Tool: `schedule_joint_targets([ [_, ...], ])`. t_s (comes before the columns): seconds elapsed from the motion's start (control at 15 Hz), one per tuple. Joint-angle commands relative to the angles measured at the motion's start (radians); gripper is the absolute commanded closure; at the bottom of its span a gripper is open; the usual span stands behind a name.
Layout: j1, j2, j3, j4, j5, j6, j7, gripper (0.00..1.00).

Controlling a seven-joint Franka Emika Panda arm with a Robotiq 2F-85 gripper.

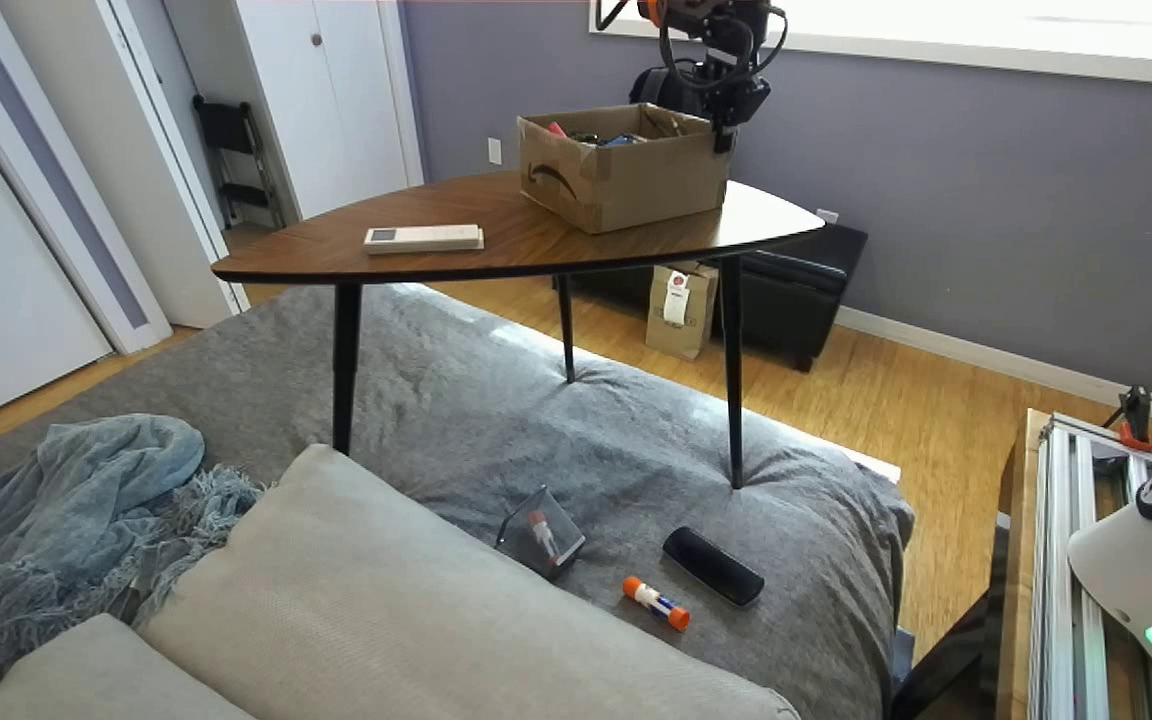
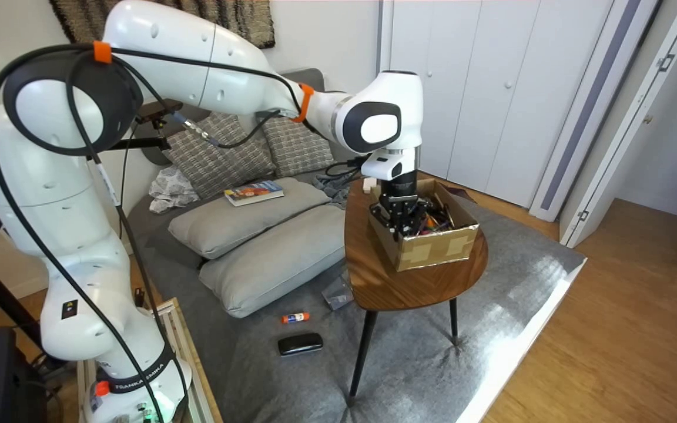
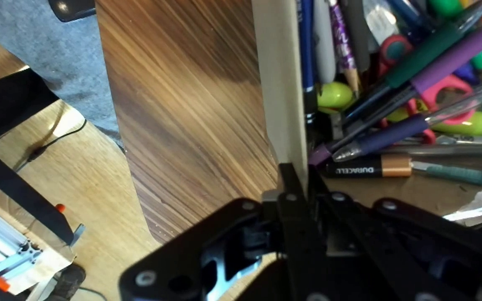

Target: Move the brown box to the right

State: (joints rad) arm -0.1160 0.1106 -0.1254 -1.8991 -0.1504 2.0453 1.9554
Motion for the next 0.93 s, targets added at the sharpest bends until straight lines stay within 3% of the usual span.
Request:
schedule_joint_targets([
  [0.0,-0.008,-0.019,-0.013,-0.015,0.056,-0.003,-0.070,0.99],
  [0.47,-0.017,-0.072,-0.036,-0.071,0.075,-0.044,-0.155,0.98],
  [0.87,-0.029,-0.130,-0.053,-0.103,0.087,-0.186,-0.129,0.98],
])
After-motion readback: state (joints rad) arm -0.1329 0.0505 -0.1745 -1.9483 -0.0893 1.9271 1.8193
